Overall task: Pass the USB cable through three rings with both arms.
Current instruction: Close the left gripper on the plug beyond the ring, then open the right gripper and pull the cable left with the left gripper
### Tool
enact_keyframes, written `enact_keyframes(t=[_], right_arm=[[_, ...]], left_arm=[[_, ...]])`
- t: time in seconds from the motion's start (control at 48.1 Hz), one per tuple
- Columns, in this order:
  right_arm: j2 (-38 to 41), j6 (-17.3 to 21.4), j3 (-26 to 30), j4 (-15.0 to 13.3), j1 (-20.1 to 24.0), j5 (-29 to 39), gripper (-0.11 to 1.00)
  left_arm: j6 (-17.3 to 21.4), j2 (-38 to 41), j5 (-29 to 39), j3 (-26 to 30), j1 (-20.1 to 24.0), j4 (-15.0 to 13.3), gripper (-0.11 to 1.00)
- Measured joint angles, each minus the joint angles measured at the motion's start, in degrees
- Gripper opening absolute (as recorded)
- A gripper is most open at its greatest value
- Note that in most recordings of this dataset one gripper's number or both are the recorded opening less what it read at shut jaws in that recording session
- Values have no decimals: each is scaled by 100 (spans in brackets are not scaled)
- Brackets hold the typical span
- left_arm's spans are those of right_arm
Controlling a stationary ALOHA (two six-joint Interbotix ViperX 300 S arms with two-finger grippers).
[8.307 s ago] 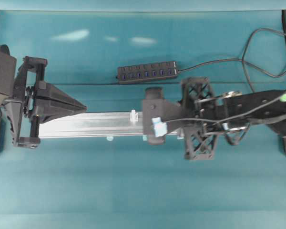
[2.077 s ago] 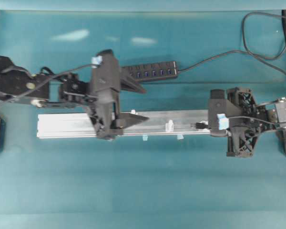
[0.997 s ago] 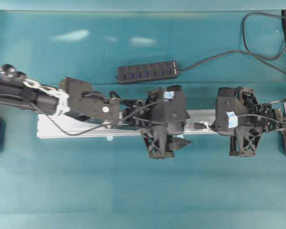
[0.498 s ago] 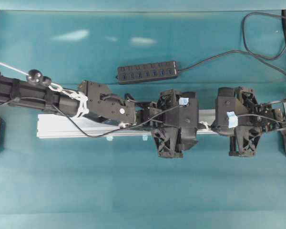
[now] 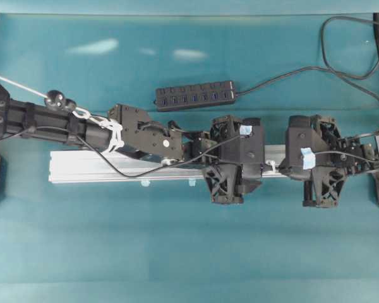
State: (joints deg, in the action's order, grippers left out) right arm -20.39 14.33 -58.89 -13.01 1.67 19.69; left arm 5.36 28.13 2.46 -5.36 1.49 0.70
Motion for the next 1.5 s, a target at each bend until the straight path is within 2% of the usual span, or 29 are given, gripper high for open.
enact_keyframes(t=[0.104, 0.27, 0.478, 1.495], right_arm=[[-9, 0, 0, 0, 0, 0, -8], [-9, 9, 0, 0, 0, 0, -8], [0, 9, 0, 0, 0, 0, -8], [0, 35, 0, 18, 0, 9, -5]], left_arm=[[0, 9, 0, 26, 0, 0, 77], [26, 9, 0, 35, 0, 0, 57], [220, 18, 0, 35, -9, 9, 22], [237, 18, 132, 53, -35, 0, 22]])
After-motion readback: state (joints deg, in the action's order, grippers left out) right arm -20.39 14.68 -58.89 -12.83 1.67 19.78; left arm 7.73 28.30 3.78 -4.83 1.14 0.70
